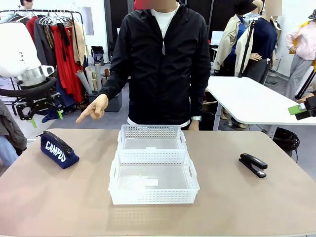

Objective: Distribute items into two baskets.
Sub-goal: Pick up the Pencil pouch that the person points to.

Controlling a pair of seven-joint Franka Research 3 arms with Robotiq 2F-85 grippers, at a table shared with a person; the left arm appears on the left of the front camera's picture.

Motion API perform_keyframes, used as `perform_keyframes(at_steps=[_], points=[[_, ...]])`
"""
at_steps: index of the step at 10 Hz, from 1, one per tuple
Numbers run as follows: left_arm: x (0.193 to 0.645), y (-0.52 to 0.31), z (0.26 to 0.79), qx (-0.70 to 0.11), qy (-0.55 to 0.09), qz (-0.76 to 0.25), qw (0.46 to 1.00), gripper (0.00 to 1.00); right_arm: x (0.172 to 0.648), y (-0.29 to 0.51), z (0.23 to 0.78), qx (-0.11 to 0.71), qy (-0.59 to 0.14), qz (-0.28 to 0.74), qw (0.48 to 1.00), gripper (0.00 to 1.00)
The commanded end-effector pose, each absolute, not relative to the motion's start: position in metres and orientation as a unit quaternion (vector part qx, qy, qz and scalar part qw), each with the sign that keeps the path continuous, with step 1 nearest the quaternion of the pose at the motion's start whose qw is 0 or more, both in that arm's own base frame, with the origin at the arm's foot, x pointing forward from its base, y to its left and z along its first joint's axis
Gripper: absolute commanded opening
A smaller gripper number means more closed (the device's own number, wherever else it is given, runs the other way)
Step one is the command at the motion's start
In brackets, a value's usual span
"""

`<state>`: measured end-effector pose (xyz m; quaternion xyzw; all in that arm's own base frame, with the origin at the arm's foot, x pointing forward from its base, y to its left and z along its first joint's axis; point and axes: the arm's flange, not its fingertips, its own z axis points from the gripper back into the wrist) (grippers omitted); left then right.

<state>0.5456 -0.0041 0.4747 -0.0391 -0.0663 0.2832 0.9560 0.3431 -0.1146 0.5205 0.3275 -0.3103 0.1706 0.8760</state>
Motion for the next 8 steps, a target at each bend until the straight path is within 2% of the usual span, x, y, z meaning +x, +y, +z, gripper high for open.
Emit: perform_keyframes(at_steps=[1,6,8], points=[[0.552,-0.009,0.473,-0.029,-0.061,0.333,0.941,1.00,0.344,-0.116,0.521,0.327,-0.313,0.178,0.874,1.00],[0.569,0.002,0.425,-0.040,-0.026,0.352,0.935,1.00,0.344,-0.116,0.521,0.327,-0.313,0.178,0.874,1.00],[0.577,0.006,0.405,-0.033,-0.034,0.365,0.930,1.00,0.344,-0.116,0.521,0.327,-0.313,0.178,0.874,1.00]])
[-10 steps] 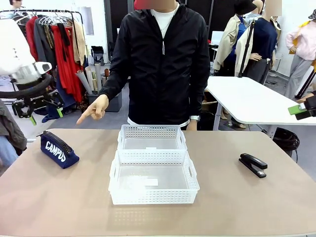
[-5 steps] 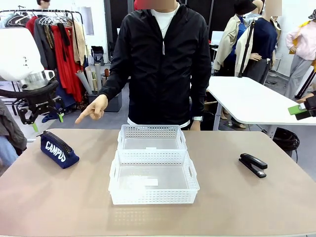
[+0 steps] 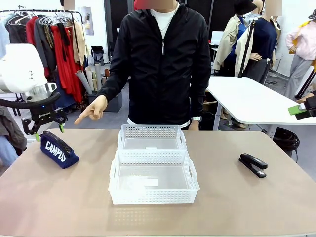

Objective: Distribute items into two baskets.
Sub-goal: Pick up the Pencil pouch that the person points to.

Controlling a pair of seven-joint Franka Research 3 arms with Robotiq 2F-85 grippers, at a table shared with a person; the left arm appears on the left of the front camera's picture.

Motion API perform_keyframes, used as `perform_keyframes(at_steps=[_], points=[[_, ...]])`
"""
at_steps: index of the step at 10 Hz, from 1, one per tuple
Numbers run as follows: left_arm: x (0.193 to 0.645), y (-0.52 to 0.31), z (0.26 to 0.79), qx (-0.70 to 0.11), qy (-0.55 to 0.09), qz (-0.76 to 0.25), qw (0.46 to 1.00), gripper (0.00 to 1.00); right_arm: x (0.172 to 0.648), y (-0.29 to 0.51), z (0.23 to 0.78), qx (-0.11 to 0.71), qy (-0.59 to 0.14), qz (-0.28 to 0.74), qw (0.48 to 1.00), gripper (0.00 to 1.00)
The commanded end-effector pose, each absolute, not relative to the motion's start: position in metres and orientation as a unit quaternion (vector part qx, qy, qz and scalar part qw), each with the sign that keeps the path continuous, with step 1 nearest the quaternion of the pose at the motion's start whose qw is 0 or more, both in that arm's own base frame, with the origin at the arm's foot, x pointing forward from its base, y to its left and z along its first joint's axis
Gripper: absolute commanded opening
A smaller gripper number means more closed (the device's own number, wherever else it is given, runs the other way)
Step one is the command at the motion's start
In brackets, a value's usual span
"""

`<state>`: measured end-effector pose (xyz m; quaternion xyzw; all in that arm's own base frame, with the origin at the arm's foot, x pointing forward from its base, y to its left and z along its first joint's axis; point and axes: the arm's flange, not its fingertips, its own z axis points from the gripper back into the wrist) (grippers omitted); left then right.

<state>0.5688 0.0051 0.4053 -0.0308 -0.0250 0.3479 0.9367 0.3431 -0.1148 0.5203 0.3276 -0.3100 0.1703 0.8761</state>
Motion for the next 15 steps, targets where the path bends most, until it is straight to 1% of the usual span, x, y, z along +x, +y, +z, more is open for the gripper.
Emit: perform_keyframes(at_steps=[1,4,6,10,11,15], points=[[0.580,0.006,0.393,-0.041,-0.028,0.360,0.932,1.00,0.344,-0.116,0.521,0.327,-0.313,0.178,0.874,1.00],[0.590,0.011,0.368,-0.056,-0.011,0.362,0.930,1.00,0.344,-0.116,0.521,0.327,-0.313,0.178,0.874,1.00],[0.594,0.013,0.356,-0.047,-0.009,0.364,0.930,1.00,0.344,-0.116,0.521,0.327,-0.313,0.178,0.874,1.00],[0.593,0.014,0.350,-0.037,-0.017,0.348,0.936,1.00,0.344,-0.116,0.521,0.327,-0.313,0.178,0.874,1.00],[0.591,0.013,0.348,-0.041,-0.007,0.368,0.929,1.00,0.344,-0.116,0.521,0.327,-0.313,0.178,0.874,1.00],[0.591,0.013,0.348,-0.041,-0.007,0.368,0.929,1.00,0.344,-0.116,0.521,0.327,-0.313,0.178,0.874,1.00]])
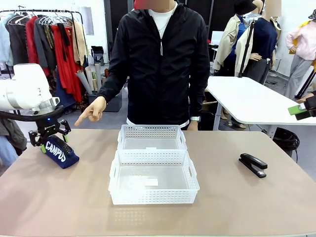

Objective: Distribute items into two baskets.
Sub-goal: Pick up the Pencil pouch that the person points to.

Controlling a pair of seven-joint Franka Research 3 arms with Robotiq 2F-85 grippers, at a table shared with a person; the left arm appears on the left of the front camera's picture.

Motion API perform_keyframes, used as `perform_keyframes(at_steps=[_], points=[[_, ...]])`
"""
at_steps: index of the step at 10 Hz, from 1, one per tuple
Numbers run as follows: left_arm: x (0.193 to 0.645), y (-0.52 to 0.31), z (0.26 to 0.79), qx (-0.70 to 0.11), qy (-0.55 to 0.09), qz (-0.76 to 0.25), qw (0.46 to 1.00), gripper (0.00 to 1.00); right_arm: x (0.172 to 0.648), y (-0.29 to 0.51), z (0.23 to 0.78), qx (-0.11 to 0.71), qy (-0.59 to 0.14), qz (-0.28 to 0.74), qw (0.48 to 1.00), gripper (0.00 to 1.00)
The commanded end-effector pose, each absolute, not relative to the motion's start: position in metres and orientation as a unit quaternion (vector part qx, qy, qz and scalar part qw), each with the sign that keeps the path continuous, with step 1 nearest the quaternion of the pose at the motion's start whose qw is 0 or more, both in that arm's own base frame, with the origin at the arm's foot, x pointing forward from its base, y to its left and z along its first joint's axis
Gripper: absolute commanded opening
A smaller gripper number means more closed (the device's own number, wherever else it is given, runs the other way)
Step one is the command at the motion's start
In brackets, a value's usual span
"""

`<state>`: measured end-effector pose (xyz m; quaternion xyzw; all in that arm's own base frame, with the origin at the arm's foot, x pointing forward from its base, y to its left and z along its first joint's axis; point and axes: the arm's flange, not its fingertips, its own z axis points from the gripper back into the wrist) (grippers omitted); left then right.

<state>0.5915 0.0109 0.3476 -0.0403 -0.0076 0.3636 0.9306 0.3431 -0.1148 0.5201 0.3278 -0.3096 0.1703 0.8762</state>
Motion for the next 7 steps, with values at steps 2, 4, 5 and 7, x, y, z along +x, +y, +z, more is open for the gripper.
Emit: perform_keyframes(at_steps=[2,4,5,7], points=[[0.5911,0.0126,0.3479,-0.041,-0.007,0.368,0.929,1.00,0.3443,-0.1162,0.5214,0.327,-0.313,0.178,0.874,1.00],[0.5921,0.0114,0.3458,-0.036,-0.025,0.361,0.931,0.84,0.3443,-0.1162,0.5214,0.327,-0.313,0.178,0.874,1.00],[0.5919,0.0113,0.3445,-0.039,-0.027,0.355,0.934,0.65,0.3443,-0.1162,0.5214,0.327,-0.313,0.178,0.874,1.00],[0.5943,0.0161,0.3384,-0.035,-0.023,0.366,0.930,0.25,0.3443,-0.1162,0.5214,0.327,-0.313,0.178,0.874,1.00]])
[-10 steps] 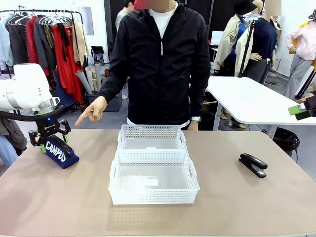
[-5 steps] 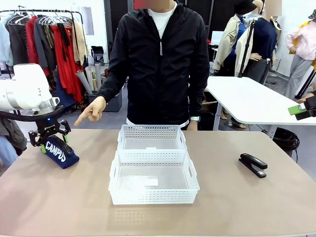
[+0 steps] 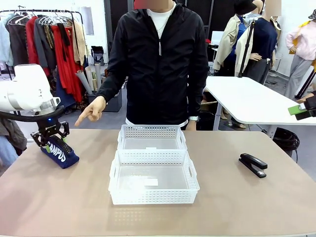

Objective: Distribute items into two baskets.
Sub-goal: Pick up the Pencil pouch that the person points to.

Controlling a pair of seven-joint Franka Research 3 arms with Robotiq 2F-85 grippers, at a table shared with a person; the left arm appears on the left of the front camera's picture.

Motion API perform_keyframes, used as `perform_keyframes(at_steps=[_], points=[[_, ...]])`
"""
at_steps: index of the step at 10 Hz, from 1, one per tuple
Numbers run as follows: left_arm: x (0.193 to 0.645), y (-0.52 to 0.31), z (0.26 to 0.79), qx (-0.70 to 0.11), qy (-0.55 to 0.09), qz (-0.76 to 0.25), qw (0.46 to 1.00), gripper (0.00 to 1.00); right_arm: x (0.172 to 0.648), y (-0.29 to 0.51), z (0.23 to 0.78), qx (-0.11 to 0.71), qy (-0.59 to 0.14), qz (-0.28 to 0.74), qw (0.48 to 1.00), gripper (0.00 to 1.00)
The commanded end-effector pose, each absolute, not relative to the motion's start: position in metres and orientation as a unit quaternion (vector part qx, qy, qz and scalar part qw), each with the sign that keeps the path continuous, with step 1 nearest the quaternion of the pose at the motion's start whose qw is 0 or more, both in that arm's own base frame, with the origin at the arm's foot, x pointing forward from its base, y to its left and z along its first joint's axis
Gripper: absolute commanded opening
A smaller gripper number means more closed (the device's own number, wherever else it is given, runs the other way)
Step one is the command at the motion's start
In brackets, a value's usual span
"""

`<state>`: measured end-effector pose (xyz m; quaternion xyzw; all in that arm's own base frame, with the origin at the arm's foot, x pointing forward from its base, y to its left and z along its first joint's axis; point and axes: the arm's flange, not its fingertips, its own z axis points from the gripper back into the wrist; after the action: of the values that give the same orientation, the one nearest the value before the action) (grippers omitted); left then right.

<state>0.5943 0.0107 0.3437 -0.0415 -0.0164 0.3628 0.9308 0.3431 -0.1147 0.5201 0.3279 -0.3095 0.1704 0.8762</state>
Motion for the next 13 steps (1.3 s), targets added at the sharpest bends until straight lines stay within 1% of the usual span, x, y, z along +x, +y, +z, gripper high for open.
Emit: perform_keyframes(at_steps=[1,2,13], points=[[0.5944,0.0161,0.3371,-0.037,-0.021,0.366,0.929,0.05,0.3443,-0.1162,0.5214,0.327,-0.313,0.178,0.874,1.00],[0.5957,0.0167,0.3371,-0.037,-0.017,0.368,0.929,0.00,0.3443,-0.1162,0.5214,0.327,-0.313,0.178,0.874,1.00],[0.5952,0.0152,0.3367,-0.039,-0.013,0.367,0.929,0.00,0.3443,-0.1162,0.5214,0.327,-0.313,0.178,0.874,1.00]])
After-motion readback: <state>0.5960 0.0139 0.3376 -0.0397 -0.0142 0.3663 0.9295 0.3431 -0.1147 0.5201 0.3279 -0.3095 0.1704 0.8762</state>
